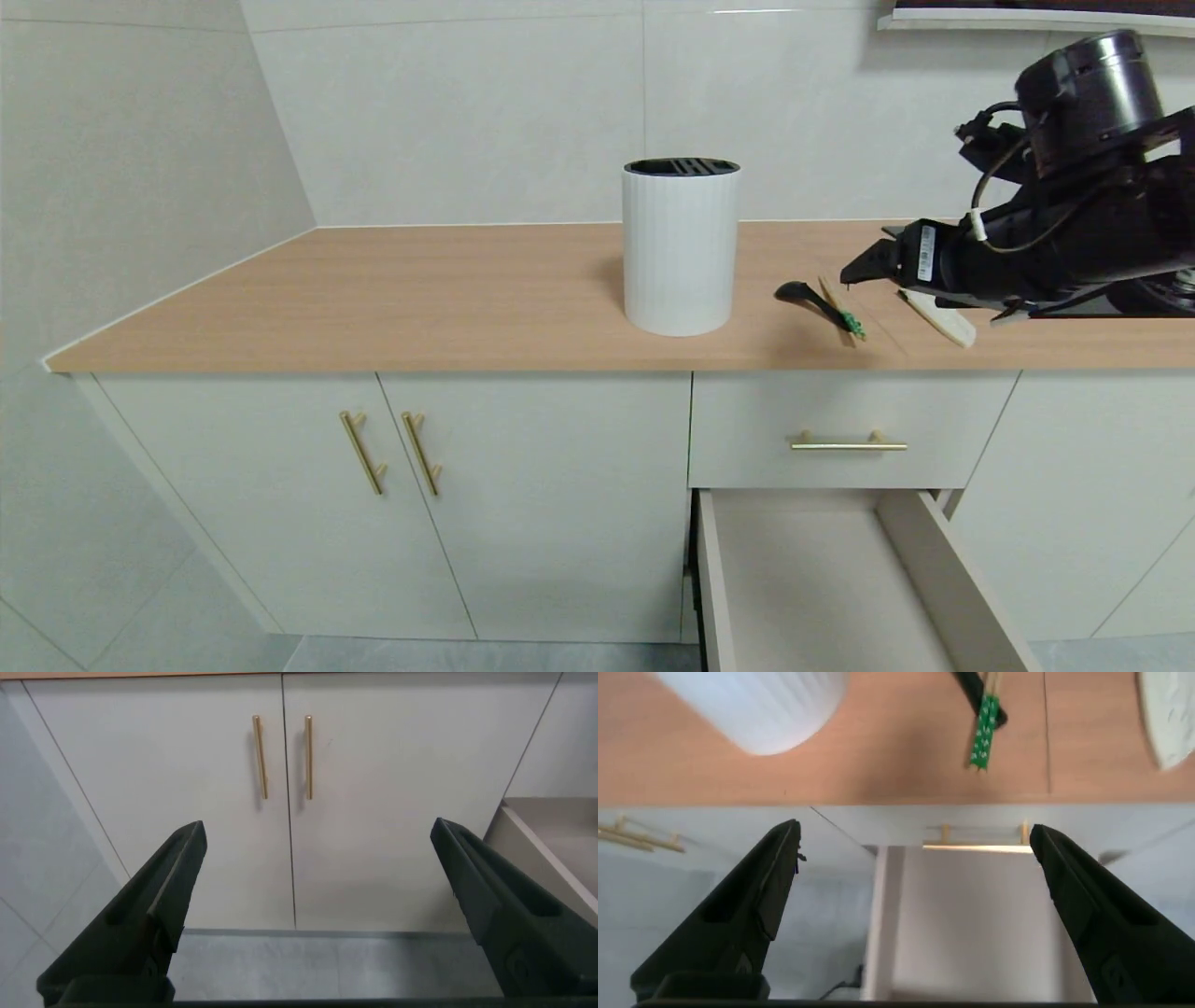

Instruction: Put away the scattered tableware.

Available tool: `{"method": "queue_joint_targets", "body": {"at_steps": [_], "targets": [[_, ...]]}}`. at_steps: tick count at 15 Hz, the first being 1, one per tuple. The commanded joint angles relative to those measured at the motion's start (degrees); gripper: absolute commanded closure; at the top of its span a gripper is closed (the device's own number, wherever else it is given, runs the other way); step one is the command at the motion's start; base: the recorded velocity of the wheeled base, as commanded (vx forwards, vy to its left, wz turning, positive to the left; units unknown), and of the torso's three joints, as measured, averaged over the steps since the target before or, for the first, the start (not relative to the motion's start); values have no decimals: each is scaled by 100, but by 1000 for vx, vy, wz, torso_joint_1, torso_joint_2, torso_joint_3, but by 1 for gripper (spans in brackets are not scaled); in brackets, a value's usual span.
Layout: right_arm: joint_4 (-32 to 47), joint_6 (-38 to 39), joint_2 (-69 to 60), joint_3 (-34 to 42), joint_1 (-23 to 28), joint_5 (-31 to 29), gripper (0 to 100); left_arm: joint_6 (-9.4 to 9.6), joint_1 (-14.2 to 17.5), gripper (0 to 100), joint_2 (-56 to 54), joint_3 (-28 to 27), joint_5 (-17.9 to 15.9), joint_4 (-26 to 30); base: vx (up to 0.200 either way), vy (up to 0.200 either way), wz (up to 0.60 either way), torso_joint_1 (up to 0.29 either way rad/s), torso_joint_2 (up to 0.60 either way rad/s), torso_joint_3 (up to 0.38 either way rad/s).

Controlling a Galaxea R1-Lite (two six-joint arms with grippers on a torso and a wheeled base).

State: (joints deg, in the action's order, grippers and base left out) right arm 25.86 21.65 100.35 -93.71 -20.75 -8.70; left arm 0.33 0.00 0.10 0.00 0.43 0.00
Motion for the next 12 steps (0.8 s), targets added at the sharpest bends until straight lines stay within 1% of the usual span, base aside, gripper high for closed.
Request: {"method": "queue_joint_targets", "body": {"at_steps": [1,2,3,4,9,10,12], "targets": [[16,76,766,-236,-26,-457,0,2,0,0,8,0,1,0,0,0,0,0,0,0],[-344,103,1057,-306,-26,-905,0,2,0,0,-1,0,1,0,0,0,0,0,0,0],[-670,103,1276,-279,-17,-1230,0,2,0,0,8,0,1,0,0,0,0,0,0,0],[-837,85,1496,-253,1,-1424,0,2,0,0,8,0,1,0,0,0,0,0,0,0],[-1021,41,1733,-288,141,-1467,0,2,0,0,8,0,1,0,0,0,0,0,0,0],[-1258,32,1786,-279,194,-1494,0,2,0,0,8,0,1,0,0,0,0,0,0,0],[-1294,-38,1812,-288,264,-1494,0,2,0,0,8,0,1,0,0,0,0,0,0,0]]}}
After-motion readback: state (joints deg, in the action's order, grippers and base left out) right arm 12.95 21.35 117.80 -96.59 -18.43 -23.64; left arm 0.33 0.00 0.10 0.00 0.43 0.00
